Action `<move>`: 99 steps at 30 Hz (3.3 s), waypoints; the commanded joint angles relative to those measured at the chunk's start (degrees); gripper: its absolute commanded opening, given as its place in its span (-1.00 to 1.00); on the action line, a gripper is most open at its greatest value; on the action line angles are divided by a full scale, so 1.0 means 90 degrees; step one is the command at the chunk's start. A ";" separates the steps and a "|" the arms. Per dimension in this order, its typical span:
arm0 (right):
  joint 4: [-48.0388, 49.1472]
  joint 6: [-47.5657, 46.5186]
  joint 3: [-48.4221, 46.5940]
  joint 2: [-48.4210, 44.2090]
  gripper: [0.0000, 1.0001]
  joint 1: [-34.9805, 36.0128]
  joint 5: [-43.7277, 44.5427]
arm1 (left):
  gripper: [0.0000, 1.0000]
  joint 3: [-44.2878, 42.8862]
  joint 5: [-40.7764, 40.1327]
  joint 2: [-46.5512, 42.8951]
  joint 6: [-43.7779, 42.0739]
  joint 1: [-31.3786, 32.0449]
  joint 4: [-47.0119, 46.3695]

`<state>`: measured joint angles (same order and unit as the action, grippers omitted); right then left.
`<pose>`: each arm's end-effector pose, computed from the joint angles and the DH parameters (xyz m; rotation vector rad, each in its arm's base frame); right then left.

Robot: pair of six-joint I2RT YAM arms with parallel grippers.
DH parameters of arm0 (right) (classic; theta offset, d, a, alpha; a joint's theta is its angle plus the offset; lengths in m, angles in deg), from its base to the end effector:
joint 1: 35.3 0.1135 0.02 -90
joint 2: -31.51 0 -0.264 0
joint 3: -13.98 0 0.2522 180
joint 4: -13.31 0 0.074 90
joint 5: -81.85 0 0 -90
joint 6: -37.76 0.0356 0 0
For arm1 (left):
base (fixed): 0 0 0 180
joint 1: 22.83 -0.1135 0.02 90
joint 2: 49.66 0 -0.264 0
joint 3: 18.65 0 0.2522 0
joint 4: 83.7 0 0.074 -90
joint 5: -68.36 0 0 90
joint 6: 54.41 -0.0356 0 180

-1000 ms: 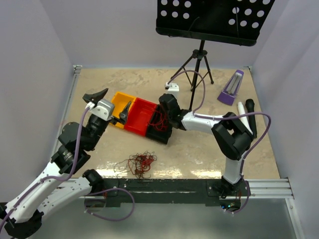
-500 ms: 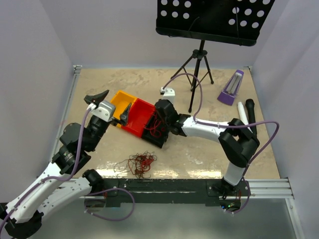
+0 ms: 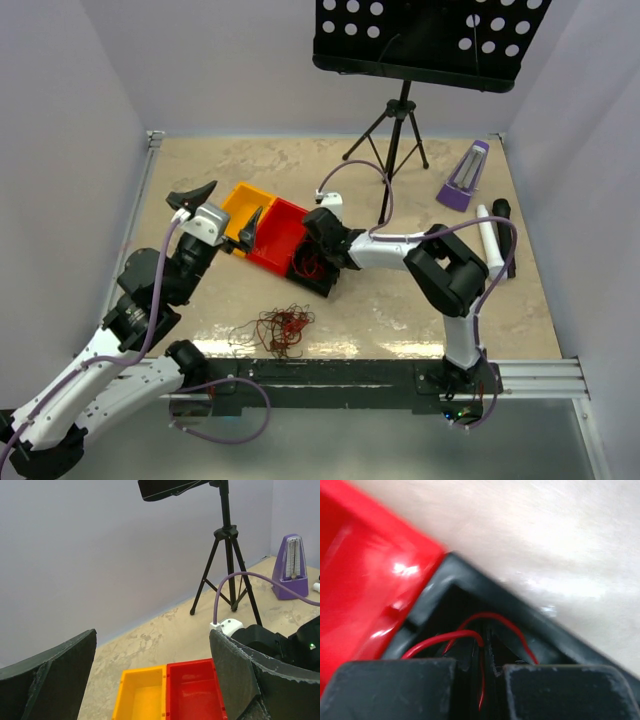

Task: Untangle the cables
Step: Place the cable in the bin, then untie the cable.

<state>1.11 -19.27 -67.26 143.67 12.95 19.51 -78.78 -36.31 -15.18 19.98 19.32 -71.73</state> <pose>0.2873 0.2971 0.1563 -0.0602 2.2285 0.2113 0.1062 -0.0840 0.3978 0.4501 1.2656 -0.2211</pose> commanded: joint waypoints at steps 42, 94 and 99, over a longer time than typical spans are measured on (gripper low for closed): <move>0.0156 0.0125 0.2086 -0.3926 -0.05 0.0535 -0.1413 | 1.00 -0.0325 0.0213 0.2465 -0.0082 -0.1068 0.0880; 0.2961 0.0175 0.3544 -0.3606 0.13 0.2315 -0.2868 | 1.00 -0.0073 0.3769 0.2858 -0.0179 -0.2935 0.2825; 0.3263 0.0165 0.3290 -0.3029 0.07 0.2364 -0.2820 | 1.00 0.0005 0.3779 0.2742 -0.0150 -0.2935 0.2796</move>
<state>24.87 -16.93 -34.11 114.47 33.73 -6.20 -79.41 -3.84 11.45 18.03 -6.95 -46.57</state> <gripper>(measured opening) 0.544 0.997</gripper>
